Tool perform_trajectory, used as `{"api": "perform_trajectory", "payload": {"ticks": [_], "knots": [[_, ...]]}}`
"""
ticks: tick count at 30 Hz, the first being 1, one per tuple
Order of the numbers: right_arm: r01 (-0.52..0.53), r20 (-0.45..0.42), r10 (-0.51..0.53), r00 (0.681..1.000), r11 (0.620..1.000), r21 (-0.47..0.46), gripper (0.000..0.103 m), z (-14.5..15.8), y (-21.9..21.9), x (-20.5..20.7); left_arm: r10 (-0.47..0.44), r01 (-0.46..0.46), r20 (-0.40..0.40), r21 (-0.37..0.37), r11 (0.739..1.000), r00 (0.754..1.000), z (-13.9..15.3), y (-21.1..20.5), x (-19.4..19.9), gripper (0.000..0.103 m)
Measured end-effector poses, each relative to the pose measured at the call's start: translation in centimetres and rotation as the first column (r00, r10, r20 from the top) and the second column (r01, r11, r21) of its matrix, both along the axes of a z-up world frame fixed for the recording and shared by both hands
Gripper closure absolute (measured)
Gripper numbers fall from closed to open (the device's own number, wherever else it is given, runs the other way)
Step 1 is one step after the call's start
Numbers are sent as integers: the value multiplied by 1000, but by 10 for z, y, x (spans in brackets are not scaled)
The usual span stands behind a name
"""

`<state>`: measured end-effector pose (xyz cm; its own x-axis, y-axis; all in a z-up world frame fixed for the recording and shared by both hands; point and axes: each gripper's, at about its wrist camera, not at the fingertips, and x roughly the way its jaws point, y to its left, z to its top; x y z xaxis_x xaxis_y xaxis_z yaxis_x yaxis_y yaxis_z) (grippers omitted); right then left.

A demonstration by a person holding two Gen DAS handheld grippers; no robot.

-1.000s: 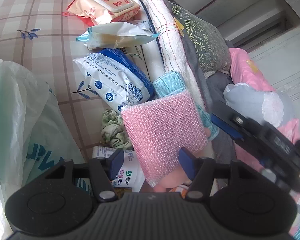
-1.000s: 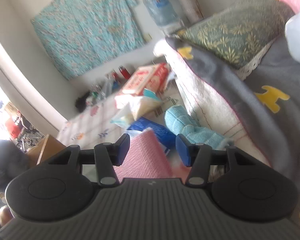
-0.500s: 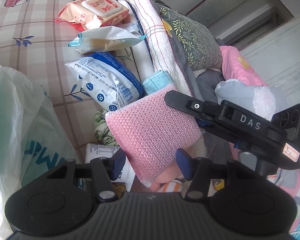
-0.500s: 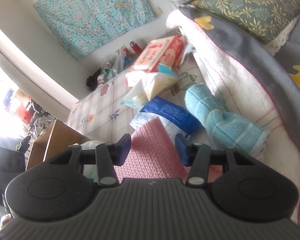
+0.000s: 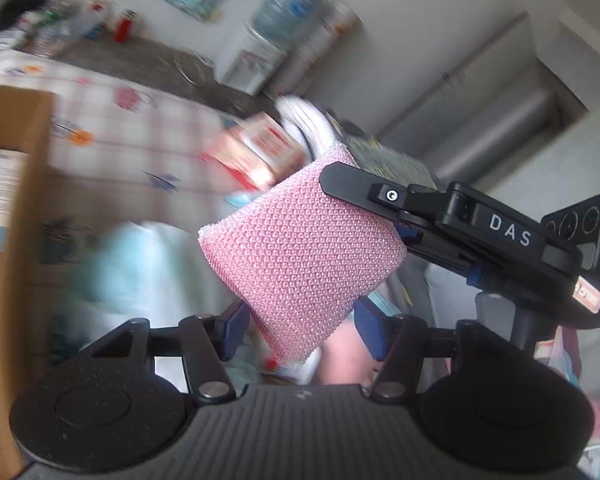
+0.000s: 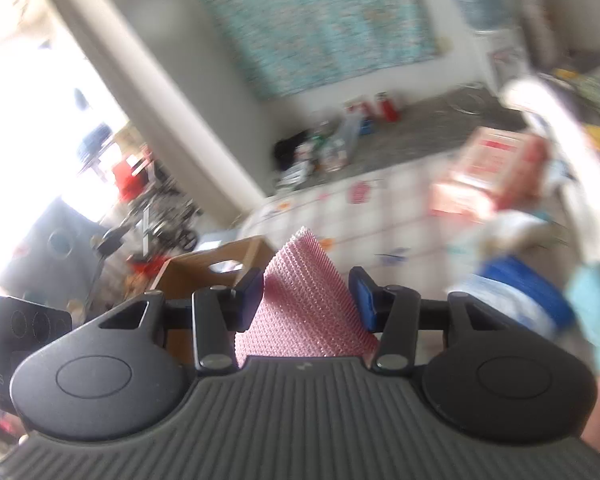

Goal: Organize soft objects
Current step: 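Carry the pink pad with the right gripper and release it into the cardboard box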

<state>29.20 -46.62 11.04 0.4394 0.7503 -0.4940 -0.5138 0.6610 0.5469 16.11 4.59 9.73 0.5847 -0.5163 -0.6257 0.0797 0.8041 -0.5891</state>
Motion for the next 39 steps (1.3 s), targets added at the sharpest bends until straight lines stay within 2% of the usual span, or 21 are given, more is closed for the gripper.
{"api": "perform_trajectory", "payload": {"ticks": [4, 9, 15, 19, 21, 23, 25, 27, 28, 31, 34, 36, 39], "knots": [[-176, 14, 177, 984, 984, -32, 56, 24, 97, 4, 162, -163, 19, 35, 986, 987, 11, 65, -19, 44], [-378, -34, 376, 926, 920, -104, 56, 29, 222, 11, 348, -346, -64, 42, 937, 935, -6, 146, -21, 44], [-542, -134, 525, 840, 819, -188, 56, 6, 344, 24, 465, -456, -209, 91, 885, 860, -45, 209, 12, 44], [-596, -186, 567, 803, 764, -246, 55, -18, 396, 40, 482, -477, -303, 94, 874, 823, -75, 233, 40, 45], [-606, -201, 571, 796, 747, -273, 55, -30, 414, 51, 497, -496, -342, 98, 863, 798, -88, 242, 54, 45], [-601, -201, 567, 799, 736, -311, 55, -47, 431, 65, 503, -499, -362, 111, 859, 785, -103, 246, 70, 45], [-581, -193, 550, 813, 735, -350, 55, -63, 444, 77, 525, -520, -370, 123, 845, 766, -114, 249, 80, 45], [-556, -177, 533, 828, 734, -391, 55, -75, 449, 85, 519, -511, -401, 137, 849, 755, -125, 249, 90, 45], [-541, -170, 521, 837, 737, -405, 60, -81, 447, 89, 514, -506, -412, 140, 851, 752, -128, 245, 86, 45], [-544, -148, 533, 833, 742, -392, 60, -78, 440, 87, 504, -488, -390, 147, 860, 771, -124, 242, 87, 45], [-520, -62, 548, 834, 744, -420, 59, -66, 433, 82, 510, -487, -345, 159, 859, 788, -111, 241, 79, 45], [-505, -38, 535, 844, 769, -393, 59, -54, 424, 82, 522, -492, -320, 174, 853, 791, -104, 241, 75, 45], [-471, -33, 484, 875, 831, -298, 59, -33, 399, 84, 539, -506, -301, 187, 842, 787, -95, 240, 71, 45]]}}
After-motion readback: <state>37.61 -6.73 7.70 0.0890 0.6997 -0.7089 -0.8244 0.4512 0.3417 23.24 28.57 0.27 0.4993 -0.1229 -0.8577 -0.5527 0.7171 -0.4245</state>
